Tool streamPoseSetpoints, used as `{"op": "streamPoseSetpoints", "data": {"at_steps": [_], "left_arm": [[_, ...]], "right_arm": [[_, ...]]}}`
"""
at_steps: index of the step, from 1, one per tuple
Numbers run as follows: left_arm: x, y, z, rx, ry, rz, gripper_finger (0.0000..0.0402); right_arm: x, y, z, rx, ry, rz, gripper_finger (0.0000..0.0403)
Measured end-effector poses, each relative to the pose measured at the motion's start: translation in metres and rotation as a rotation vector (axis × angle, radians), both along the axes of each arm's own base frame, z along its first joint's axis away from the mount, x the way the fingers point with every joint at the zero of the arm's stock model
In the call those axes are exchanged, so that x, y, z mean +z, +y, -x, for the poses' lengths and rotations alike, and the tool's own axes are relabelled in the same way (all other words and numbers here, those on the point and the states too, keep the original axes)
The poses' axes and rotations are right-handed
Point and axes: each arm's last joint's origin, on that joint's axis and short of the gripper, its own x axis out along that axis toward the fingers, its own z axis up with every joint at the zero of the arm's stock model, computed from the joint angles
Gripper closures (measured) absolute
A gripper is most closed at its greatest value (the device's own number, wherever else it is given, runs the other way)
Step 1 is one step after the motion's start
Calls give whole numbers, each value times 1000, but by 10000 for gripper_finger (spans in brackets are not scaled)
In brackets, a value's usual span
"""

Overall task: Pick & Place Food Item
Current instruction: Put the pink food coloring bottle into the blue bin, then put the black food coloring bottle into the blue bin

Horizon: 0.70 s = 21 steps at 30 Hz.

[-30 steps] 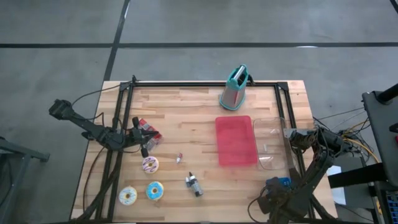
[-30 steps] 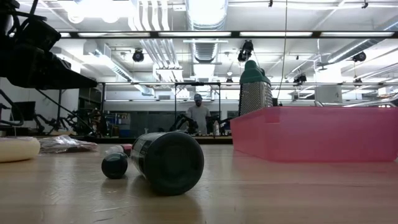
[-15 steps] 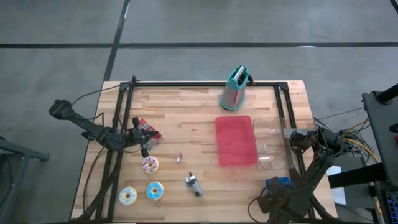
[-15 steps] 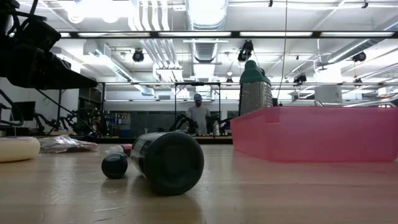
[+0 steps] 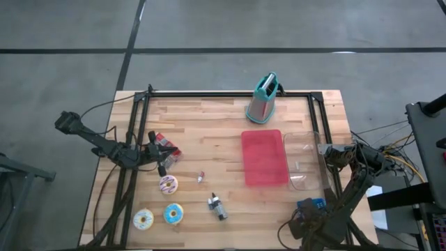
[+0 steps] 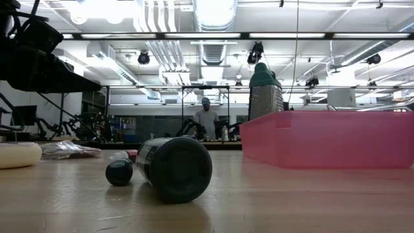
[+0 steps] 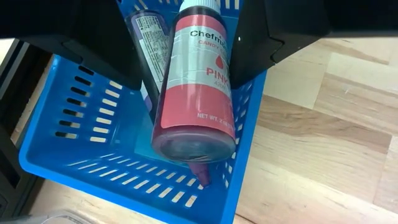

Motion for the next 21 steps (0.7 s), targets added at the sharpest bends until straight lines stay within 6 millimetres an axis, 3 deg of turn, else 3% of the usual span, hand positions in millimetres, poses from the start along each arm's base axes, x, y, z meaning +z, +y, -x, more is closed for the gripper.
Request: {"op": "streamPoseSetpoints", "data": {"at_steps": [8,15,21], "left_arm": [[0,0,0,0,0,0,390],[0,0,0,0,0,0,390],[0,0,0,0,0,0,390]], "right_arm": [[18,5,-3,8,-6,-15,170],[45,5,-4,25,-12,51,172],[75,2,-10,118,-192,175,172]]}}
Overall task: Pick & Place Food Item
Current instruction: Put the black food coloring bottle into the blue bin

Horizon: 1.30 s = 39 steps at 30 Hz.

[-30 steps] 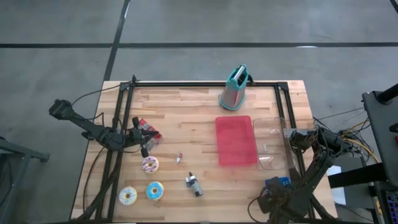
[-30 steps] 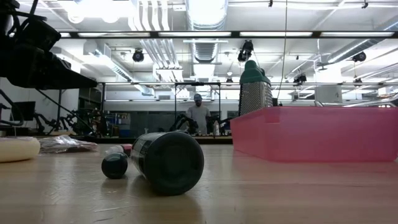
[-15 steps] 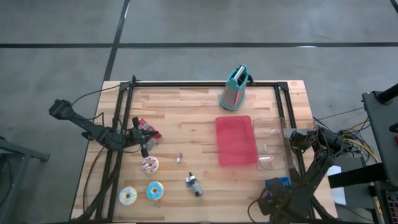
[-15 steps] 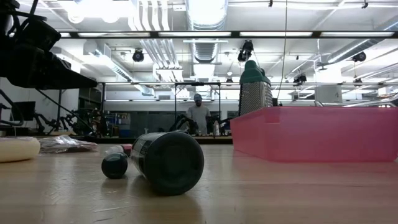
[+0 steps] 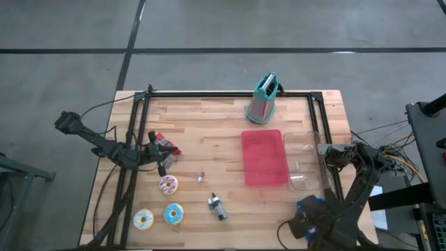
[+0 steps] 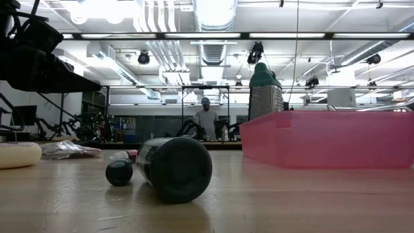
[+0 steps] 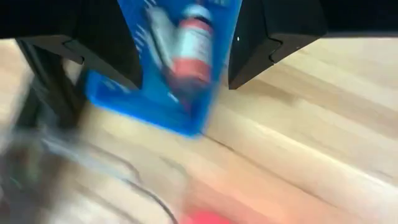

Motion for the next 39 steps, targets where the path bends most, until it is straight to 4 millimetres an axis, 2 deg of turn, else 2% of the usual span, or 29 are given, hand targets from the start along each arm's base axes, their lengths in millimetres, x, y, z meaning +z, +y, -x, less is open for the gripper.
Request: {"op": "streamPoseSetpoints", "data": {"at_steps": [8,11,15,30,39], "left_arm": [[0,0,0,0,0,0,390],[0,0,0,0,0,0,390],[0,0,0,0,0,0,390],[0,0,0,0,0,0,390],[0,0,0,0,0,0,390]], "right_arm": [[19,-1,-15,302,-282,215,175],[21,-5,-23,341,-364,302,177],[22,-15,-38,342,-368,353,177],[24,-49,-122,357,-442,315,177],[29,-57,-155,520,-473,284,177]]}}
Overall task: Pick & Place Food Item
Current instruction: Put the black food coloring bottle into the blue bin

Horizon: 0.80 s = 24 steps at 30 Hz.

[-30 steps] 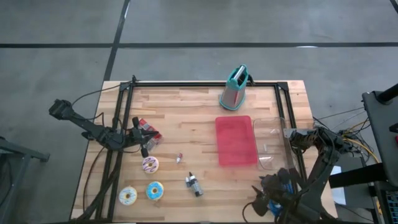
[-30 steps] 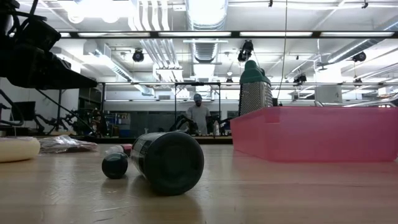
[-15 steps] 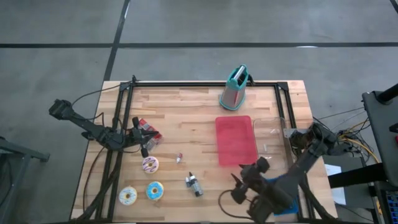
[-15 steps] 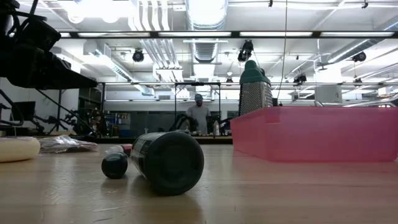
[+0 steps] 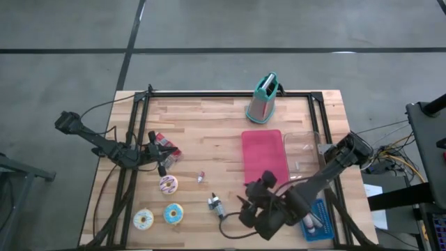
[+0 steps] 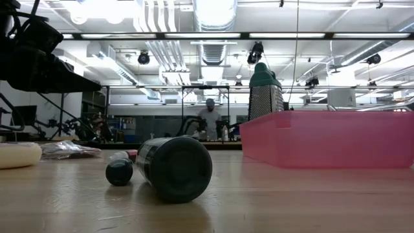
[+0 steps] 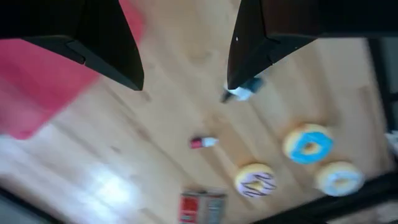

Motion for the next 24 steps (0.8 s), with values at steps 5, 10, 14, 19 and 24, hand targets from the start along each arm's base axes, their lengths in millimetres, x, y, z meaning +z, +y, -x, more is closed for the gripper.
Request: {"op": "streamPoseSetpoints", "data": {"at_steps": [5,10,14,19,24], "left_arm": [[0,0,0,0,0,0,390],[0,0,0,0,0,0,390],[0,0,0,0,0,0,390],[0,0,0,0,0,0,390],[0,0,0,0,0,0,390]], "right_arm": [[2,0,-13,62,-36,-85,177],[0,4,-20,113,-83,-147,177],[-6,6,-24,142,-114,-181,177],[-22,10,-33,150,-94,-194,177],[-38,14,-41,168,-69,-220,177]]}}
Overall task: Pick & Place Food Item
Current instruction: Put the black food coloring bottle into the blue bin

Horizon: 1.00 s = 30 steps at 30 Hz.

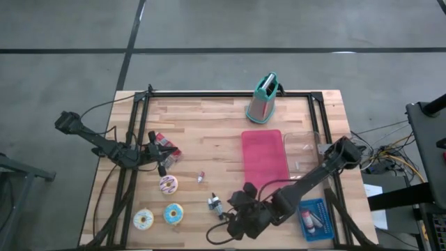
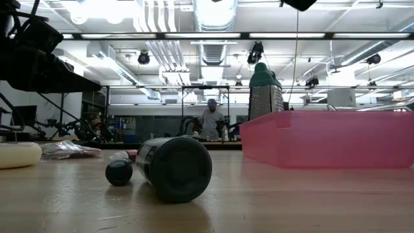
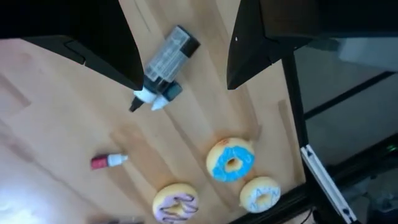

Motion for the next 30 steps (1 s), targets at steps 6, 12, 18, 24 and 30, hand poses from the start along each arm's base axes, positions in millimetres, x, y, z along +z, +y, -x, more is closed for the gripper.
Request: {"op": "streamPoseSetpoints", "data": {"at_steps": [6,12,18,24,30], "left_arm": [[0,0,0,0,0,0,390],[0,0,0,1,1,-1,390],[0,0,0,1,1,0,390],[0,0,0,0,1,0,390],[0,0,0,0,0,0,390]], "right_arm": [[-17,-7,-12,-31,48,-50,177],[-34,-15,-24,-50,107,-88,177],[-50,-21,-32,-74,150,-107,177],[-67,-22,-37,-59,201,-122,177],[-85,-20,-42,-55,233,-158,177]]}}
